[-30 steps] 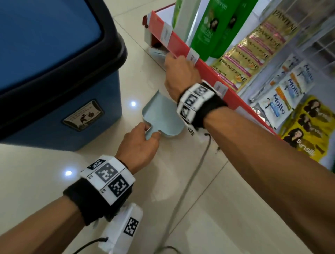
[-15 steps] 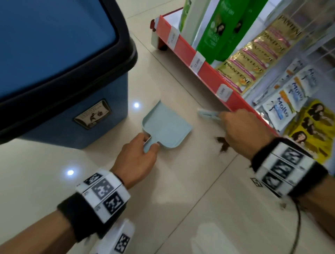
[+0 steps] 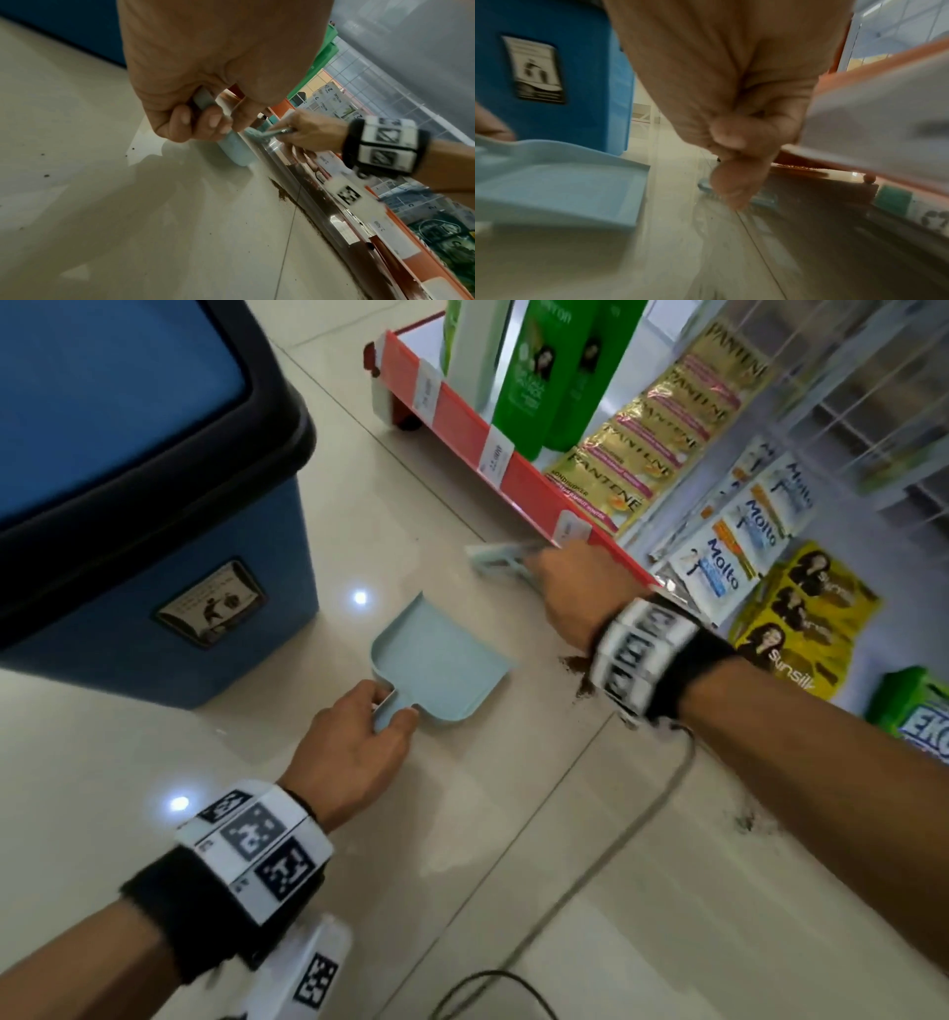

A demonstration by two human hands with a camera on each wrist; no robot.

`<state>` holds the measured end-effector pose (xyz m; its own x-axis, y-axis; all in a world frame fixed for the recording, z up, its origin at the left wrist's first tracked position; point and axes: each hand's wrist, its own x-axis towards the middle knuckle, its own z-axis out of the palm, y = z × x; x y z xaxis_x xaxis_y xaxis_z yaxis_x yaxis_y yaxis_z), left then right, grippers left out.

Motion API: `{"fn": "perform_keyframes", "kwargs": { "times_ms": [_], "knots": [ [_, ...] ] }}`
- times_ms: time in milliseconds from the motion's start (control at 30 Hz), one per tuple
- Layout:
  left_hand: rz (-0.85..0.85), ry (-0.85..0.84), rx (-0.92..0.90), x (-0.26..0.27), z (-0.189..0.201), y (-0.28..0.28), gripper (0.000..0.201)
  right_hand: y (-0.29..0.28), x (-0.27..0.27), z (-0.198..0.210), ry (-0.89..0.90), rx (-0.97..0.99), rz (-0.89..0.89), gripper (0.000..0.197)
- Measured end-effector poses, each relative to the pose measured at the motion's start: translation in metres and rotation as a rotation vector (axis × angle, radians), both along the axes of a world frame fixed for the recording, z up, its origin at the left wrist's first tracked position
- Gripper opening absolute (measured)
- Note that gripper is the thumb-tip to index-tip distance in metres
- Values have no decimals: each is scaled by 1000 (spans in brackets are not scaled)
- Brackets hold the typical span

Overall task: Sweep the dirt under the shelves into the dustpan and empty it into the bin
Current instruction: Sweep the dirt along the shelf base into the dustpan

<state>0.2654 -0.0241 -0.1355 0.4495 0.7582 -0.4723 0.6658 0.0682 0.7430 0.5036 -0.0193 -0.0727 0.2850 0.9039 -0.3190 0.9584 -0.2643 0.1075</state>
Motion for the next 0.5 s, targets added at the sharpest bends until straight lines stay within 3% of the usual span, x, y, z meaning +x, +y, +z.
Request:
{"fn": "perform_keyframes", "kwargs": {
  "times_ms": [167,267,367,500],
  "knots": [
    [-39,6,9,-2,0,-9,19,-111,26,6,28,-81,-97,29],
    [-79,5,20,-2,-1,-14,18,-144,36,15,10,-61,-135,28],
    [-111,17,22,1,0,-20,21,-140,34,20,91,105,-134,23],
    [-132,35,30,1,5,-25,22,-92,15,7,167,233,-53,40]
  ]
}}
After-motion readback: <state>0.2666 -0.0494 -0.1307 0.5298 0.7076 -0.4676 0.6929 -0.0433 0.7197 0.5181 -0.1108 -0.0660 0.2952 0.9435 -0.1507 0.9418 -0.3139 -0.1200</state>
